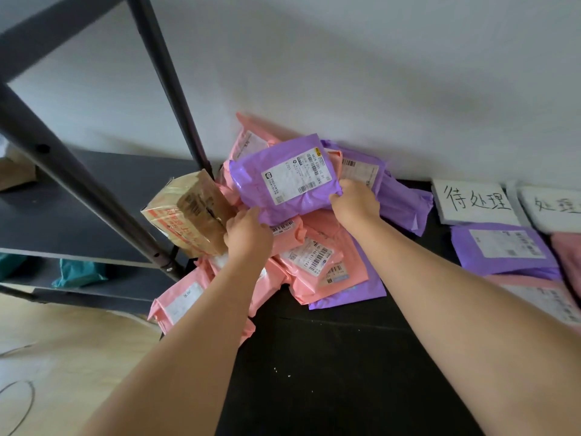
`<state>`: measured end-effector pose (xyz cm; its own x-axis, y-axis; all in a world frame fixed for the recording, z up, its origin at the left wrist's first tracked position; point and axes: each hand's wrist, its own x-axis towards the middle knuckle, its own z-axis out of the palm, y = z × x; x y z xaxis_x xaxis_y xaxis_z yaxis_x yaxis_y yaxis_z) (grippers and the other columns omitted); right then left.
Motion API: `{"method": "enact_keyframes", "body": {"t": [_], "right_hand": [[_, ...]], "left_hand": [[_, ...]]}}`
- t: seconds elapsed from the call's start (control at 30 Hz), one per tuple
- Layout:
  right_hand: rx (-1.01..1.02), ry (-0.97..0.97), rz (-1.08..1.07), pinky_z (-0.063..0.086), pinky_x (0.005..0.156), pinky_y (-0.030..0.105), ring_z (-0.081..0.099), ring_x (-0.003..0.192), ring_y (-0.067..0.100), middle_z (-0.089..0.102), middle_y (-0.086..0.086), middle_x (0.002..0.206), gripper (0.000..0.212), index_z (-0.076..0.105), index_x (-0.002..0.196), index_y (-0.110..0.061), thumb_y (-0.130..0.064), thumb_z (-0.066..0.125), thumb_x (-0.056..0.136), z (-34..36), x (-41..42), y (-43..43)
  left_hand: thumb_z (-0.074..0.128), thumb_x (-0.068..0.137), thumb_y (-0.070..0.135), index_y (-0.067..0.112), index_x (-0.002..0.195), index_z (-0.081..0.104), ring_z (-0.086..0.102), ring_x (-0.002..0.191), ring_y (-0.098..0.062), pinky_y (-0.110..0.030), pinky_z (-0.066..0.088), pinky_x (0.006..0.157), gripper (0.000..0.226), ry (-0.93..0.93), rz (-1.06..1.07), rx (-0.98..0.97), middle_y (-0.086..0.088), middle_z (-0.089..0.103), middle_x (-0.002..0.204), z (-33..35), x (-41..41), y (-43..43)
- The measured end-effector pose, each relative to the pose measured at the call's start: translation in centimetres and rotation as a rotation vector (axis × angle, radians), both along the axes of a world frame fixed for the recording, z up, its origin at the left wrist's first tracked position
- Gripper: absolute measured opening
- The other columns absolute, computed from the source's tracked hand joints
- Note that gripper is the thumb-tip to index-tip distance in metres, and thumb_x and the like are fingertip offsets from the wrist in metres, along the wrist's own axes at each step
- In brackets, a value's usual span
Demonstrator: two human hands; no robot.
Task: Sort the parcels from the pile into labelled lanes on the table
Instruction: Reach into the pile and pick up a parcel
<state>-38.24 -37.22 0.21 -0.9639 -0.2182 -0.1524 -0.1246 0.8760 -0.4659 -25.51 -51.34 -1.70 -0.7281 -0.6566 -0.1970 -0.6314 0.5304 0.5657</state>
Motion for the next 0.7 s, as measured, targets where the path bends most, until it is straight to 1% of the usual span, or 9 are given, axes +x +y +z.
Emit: {"method": "enact_keyframes", "body": {"t": [0.07,0.17,0.2,0.27,0.3,0.37,0.5,0.63,0.7], "right_hand": [[-0.036,0.013,-0.039,0.037,0.086,0.034,0.057,0.119,0.029,0.065,0.006,0.125,0.030,0.059,0.127,-0.018,-0.021,0.054,0.098,-0.1,0.1,0.3],[-0.114,0.025,-0.096,0.035,0.084,0.031,0.059,0.115,0.026,0.069,0.002,0.119,0.028,0.062,0.121,-0.021,-0.018,0.061,0.093,0.0,0.8,0.9],[-0.135,0.028,-0.112,0.036,0.084,0.031,0.060,0.114,0.026,0.070,0.002,0.116,0.026,0.063,0.118,-0.021,-0.017,0.062,0.092,0.0,1.1,1.1],[-0.175,0.032,-0.139,0.041,0.086,0.032,0.061,0.111,0.028,0.070,0.003,0.113,0.024,0.063,0.114,-0.022,-0.014,0.063,0.091,0.0,1.9,1.8],[-0.190,0.031,-0.148,0.044,0.089,0.035,0.061,0.110,0.028,0.070,0.003,0.113,0.025,0.064,0.115,-0.020,-0.013,0.063,0.091,0.1,2.4,2.4],[-0.210,0.039,-0.154,0.050,0.092,0.043,0.062,0.109,0.027,0.070,0.004,0.115,0.028,0.065,0.118,-0.017,-0.012,0.062,0.091,0.2,3.3,3.7],[-0.229,0.067,-0.162,0.053,0.088,0.047,0.064,0.104,0.024,0.070,0.001,0.112,0.024,0.067,0.114,-0.016,-0.010,0.058,0.092,0.5,5.6,7.3],[-0.211,0.048,-0.166,0.048,0.095,0.048,0.062,0.106,0.024,0.068,0.001,0.115,0.022,0.066,0.111,-0.016,-0.008,0.055,0.093,0.5,8.8,11.6],[-0.215,0.032,-0.185,0.048,0.096,0.046,0.062,0.106,0.025,0.068,0.002,0.115,0.022,0.067,0.110,-0.015,-0.007,0.055,0.094,0.2,10.6,14.1]], "left_hand": [[0.046,0.091,0.007,0.010,0.131,0.059,0.050,0.120,-0.034,-0.046,0.044,0.098,0.042,0.047,0.014,-0.013,-0.011,0.059,0.130,-0.2,0.3,0.0],[0.051,0.088,0.003,0.004,0.111,0.069,0.058,0.107,-0.036,-0.045,0.050,0.089,0.029,0.188,0.060,-0.007,-0.012,0.067,0.113,-0.1,0.9,0.6],[0.053,0.089,0.003,0.004,0.112,0.070,0.059,0.106,-0.035,-0.043,0.050,0.088,0.028,0.231,0.081,-0.001,-0.012,0.068,0.112,0.1,1.1,0.9],[0.056,0.093,0.007,0.009,0.118,0.070,0.060,0.105,-0.030,-0.034,0.048,0.083,0.029,0.279,0.120,-0.001,-0.010,0.070,0.112,0.8,1.8,1.7],[0.057,0.094,0.008,0.010,0.119,0.070,0.061,0.105,-0.028,-0.029,0.044,0.080,0.029,0.295,0.139,0.005,-0.008,0.070,0.112,1.2,2.2,2.2],[0.060,0.094,0.011,0.013,0.119,0.071,0.061,0.106,-0.024,-0.024,0.039,0.080,0.027,0.319,0.171,0.036,-0.005,0.070,0.115,1.9,3.2,3.3],[0.062,0.092,0.011,0.014,0.113,0.073,0.062,0.104,-0.021,-0.023,0.038,0.079,0.024,0.326,0.173,0.080,-0.003,0.068,0.114,2.4,5.9,6.3],[0.059,0.091,0.010,0.014,0.103,0.074,0.058,0.092,-0.016,-0.025,0.038,0.077,0.019,0.280,0.148,0.107,-0.001,0.068,0.107,2.0,9.5,10.5],[0.059,0.091,0.011,0.015,0.101,0.074,0.059,0.091,-0.016,-0.025,0.038,0.076,0.018,0.254,0.140,0.122,0.000,0.069,0.103,1.4,11.4,13.0]]}}
